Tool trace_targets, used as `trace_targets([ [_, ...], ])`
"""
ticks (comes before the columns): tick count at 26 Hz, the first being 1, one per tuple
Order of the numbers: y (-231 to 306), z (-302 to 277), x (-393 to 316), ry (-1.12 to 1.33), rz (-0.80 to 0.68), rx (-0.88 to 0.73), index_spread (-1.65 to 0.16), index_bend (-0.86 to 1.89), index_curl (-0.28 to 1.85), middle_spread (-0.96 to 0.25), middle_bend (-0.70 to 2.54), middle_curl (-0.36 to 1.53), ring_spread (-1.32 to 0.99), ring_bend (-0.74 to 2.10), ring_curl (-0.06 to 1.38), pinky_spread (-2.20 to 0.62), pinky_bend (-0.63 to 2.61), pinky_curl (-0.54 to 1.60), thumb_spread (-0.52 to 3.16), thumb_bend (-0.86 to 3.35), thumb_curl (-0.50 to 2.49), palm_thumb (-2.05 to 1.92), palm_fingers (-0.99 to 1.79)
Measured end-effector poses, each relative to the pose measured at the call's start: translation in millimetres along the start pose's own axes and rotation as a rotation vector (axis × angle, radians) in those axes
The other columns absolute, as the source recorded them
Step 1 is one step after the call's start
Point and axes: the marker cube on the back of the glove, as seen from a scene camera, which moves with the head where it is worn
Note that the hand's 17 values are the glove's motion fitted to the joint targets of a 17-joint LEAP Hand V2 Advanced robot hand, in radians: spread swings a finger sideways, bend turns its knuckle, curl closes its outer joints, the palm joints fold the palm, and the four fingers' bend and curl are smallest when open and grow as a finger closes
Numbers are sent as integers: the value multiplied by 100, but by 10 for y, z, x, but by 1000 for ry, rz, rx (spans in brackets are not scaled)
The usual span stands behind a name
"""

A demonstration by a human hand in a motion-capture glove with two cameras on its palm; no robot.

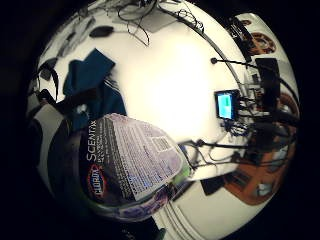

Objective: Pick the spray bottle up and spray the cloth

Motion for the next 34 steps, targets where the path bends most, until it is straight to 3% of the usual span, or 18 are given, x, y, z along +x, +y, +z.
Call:
trace_targets([
  [8,-87,341,-149,225,134,-325,-30,25,50,-23,53,50,-24,68,47,-33,46,41,29,-3,71,94,138],
  [17,-265,822,-189,380,211,-498,-31,24,51,-23,52,49,-24,68,46,-33,45,40,30,-3,73,93,136],
  [21,-561,827,-228,376,254,-489,-31,24,52,-23,52,49,-25,66,46,-33,44,40,30,-3,74,93,136],
  [26,-356,731,-465,361,159,-469,-31,23,52,-23,51,49,-25,66,46,-32,44,40,30,-3,75,93,136],
  [34,-529,77,-1329,190,-134,-116,-31,22,53,-23,51,49,-25,66,46,-33,43,39,31,-3,76,93,136],
])
